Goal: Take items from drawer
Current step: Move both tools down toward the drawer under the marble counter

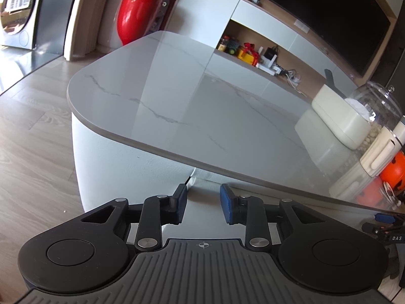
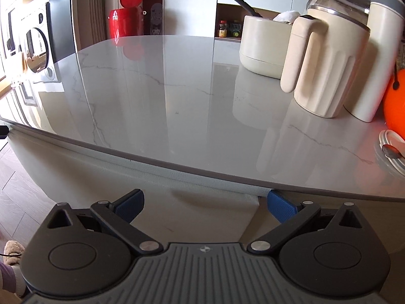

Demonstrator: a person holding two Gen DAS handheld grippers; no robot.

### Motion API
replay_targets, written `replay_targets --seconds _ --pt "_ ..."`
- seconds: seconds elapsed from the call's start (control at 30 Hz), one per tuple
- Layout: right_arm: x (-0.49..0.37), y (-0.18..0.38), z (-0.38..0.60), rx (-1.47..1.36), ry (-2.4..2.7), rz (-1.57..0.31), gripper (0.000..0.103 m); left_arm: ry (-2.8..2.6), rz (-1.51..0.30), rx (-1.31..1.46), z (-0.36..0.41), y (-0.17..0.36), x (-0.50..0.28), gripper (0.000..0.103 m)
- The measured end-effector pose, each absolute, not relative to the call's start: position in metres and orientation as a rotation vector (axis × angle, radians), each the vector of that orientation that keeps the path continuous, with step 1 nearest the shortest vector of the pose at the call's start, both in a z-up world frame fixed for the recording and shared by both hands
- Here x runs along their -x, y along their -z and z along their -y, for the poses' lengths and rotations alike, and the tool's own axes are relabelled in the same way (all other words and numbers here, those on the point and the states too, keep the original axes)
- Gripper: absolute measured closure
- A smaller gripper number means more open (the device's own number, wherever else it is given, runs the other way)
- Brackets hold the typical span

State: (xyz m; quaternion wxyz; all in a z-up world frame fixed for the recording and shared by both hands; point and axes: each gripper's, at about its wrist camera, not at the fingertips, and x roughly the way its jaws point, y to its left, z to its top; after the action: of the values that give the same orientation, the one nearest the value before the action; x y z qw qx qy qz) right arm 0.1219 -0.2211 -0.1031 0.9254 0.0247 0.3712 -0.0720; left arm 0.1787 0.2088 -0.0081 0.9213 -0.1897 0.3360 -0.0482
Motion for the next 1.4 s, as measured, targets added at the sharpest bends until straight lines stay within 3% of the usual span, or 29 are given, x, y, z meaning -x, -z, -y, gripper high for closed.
replay_targets --seconds 1.3,1.33,1.37,1.4 --pt "-0.132 0.098 0.233 -0.176 0.096 -0.813 0.0 0.129 -0.75 0.327 -0.203 0.004 -0.173 0.068" --pt "-0.132 0.097 0.234 -0.186 0.095 -0.815 0.0 0.145 -0.756 0.322 -0.202 0.004 -0.172 0.069" --pt "-0.133 0.096 0.235 -0.194 0.095 -0.818 0.0 0.245 -0.779 0.364 -0.2 0.006 -0.173 0.096" --pt "-0.134 0.095 0.235 -0.199 0.095 -0.82 0.0 0.304 -0.798 0.381 -0.191 0.008 -0.173 0.092"
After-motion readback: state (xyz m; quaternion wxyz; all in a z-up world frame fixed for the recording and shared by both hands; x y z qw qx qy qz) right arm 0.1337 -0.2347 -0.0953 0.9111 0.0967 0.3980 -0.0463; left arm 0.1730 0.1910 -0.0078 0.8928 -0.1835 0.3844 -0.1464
